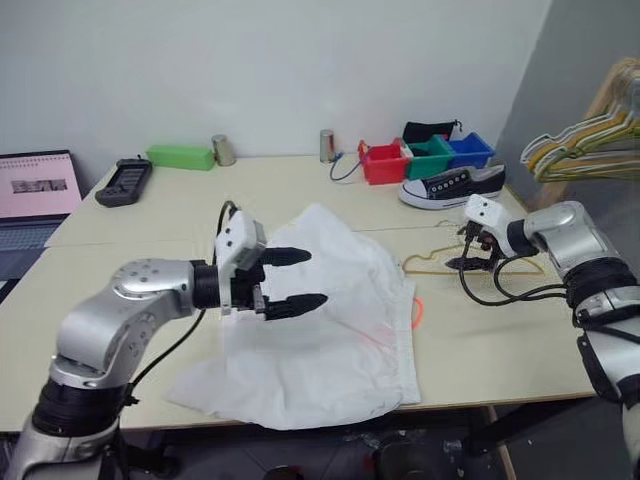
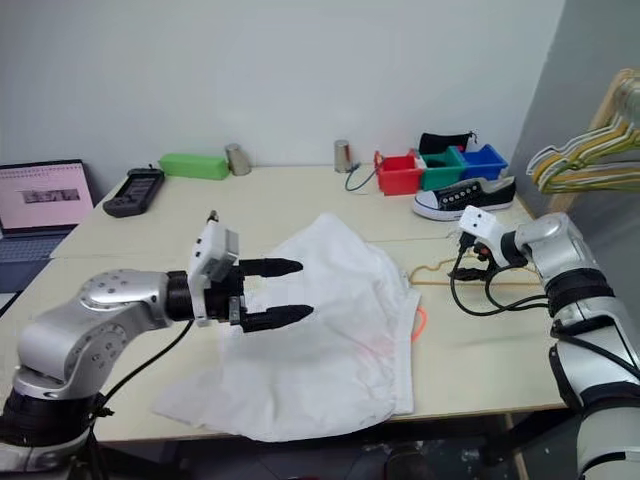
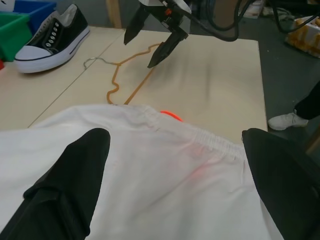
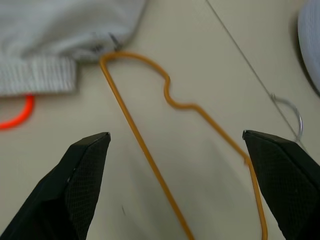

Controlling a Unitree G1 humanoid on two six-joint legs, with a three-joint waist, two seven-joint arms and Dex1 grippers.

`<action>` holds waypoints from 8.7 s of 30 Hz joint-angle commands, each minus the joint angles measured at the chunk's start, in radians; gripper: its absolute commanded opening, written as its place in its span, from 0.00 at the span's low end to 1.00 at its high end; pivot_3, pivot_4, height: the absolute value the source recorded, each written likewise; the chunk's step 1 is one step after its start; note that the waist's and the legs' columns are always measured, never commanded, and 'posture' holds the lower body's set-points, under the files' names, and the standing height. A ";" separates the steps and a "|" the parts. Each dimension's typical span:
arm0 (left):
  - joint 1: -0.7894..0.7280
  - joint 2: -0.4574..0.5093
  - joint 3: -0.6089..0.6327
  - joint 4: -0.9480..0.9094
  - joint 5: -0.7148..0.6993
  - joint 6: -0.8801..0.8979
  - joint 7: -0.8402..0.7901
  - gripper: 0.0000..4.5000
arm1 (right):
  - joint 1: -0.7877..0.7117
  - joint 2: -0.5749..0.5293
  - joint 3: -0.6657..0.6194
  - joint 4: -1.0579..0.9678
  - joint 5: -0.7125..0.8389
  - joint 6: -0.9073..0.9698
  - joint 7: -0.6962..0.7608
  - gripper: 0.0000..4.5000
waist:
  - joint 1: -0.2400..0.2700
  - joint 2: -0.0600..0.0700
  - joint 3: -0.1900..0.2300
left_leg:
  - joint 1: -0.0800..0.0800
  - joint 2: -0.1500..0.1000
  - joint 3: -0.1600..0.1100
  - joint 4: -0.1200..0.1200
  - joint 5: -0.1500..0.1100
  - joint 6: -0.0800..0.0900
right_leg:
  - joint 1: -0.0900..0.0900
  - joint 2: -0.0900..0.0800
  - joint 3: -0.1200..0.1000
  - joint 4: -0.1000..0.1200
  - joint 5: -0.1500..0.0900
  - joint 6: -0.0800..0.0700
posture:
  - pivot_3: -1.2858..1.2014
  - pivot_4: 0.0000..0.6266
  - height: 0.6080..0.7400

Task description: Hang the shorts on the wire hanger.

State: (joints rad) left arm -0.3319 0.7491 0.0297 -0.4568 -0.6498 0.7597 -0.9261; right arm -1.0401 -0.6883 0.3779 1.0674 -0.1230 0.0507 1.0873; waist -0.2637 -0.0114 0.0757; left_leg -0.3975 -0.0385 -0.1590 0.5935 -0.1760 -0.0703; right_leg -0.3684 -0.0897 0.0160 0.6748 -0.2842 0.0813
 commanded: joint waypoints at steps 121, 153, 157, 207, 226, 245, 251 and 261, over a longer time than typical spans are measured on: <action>0.072 -0.033 0.021 -0.075 -0.029 0.031 0.184 1.00 | 0.047 -0.079 -0.188 0.249 -0.061 0.116 -0.118 0.65 | 0.011 0.004 0.001 | 0.009 -0.002 -0.001 0.000 -0.001 0.001 | 0.018 0.000 0.000 -0.014 -0.004 0.000 | 0.44 0.02 1.00; 0.064 -0.044 0.020 -0.056 -0.008 0.016 0.188 1.00 | 0.002 -0.049 -0.450 0.247 0.067 0.313 -0.275 0.00 | 0.012 0.003 0.000 | 0.016 -0.002 -0.001 0.000 -0.001 0.001 | 0.026 0.000 0.000 -0.015 -0.004 -0.001 | 0.44 0.01 1.00; 0.057 -0.048 0.017 -0.040 -0.001 0.009 0.182 1.00 | -0.054 -0.067 -0.501 0.214 0.105 0.318 -0.303 0.00 | 0.010 0.004 0.001 | 0.015 -0.001 0.000 0.000 -0.001 0.001 | 0.025 0.000 0.001 -0.015 -0.004 -0.001 | 0.43 0.01 1.00; -0.236 0.106 0.011 0.629 0.241 -0.235 -0.255 0.90 | 0.109 0.181 -0.167 -0.674 -0.074 -0.741 -0.408 0.00 | -0.037 0.004 0.000 | 0.014 -0.001 -0.004 -0.002 -0.001 0.001 | 0.020 0.001 0.000 -0.011 -0.001 0.006 | 0.43 0.01 1.00; -0.224 0.100 -0.004 0.602 0.283 -0.259 -0.253 0.01 | 0.112 0.185 -0.164 -0.677 -0.088 -0.697 -0.405 0.00 | -0.039 0.004 0.000 | 0.014 -0.001 -0.004 -0.002 -0.001 0.001 | 0.020 0.001 0.001 -0.011 -0.001 0.006 | 0.43 0.01 1.00; -0.171 0.132 -0.075 0.571 0.598 -0.603 -0.080 0.00 | 0.112 0.070 -0.113 -0.674 -0.062 -0.493 -0.132 0.72 | -0.038 0.004 0.000 | 0.014 -0.001 -0.004 -0.002 -0.001 0.001 | 0.020 0.001 0.001 -0.011 -0.001 0.007 | 0.43 0.00 1.00; -0.178 0.113 -0.086 0.506 0.618 -0.604 -0.070 0.00 | 0.101 0.114 -0.075 -0.653 -0.128 -0.429 -0.152 0.99 | -0.036 0.004 0.000 | 0.014 -0.002 -0.004 -0.002 -0.001 0.001 | 0.019 0.001 0.001 -0.010 -0.001 0.007 | 0.44 0.00 1.00; -0.166 0.116 -0.115 0.381 0.643 -0.555 -0.075 0.00 | 0.053 0.172 -0.029 -0.562 -0.209 -0.417 -0.206 0.99 | -0.030 0.004 0.000 | 0.014 -0.002 -0.004 -0.002 -0.001 0.001 | 0.020 0.001 0.000 -0.010 -0.001 0.007 | 0.44 0.00 1.00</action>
State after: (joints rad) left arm -0.4905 0.8588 -0.0968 -0.0403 -0.0154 0.1938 -1.0130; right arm -0.9517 -0.5216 0.3501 0.5181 -0.3245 -0.3587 0.8977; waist -0.2939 -0.0078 0.0760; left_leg -0.3838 -0.0402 -0.1632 0.5919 -0.1772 -0.0696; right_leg -0.3488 -0.0887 0.0164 0.6648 -0.2851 0.0879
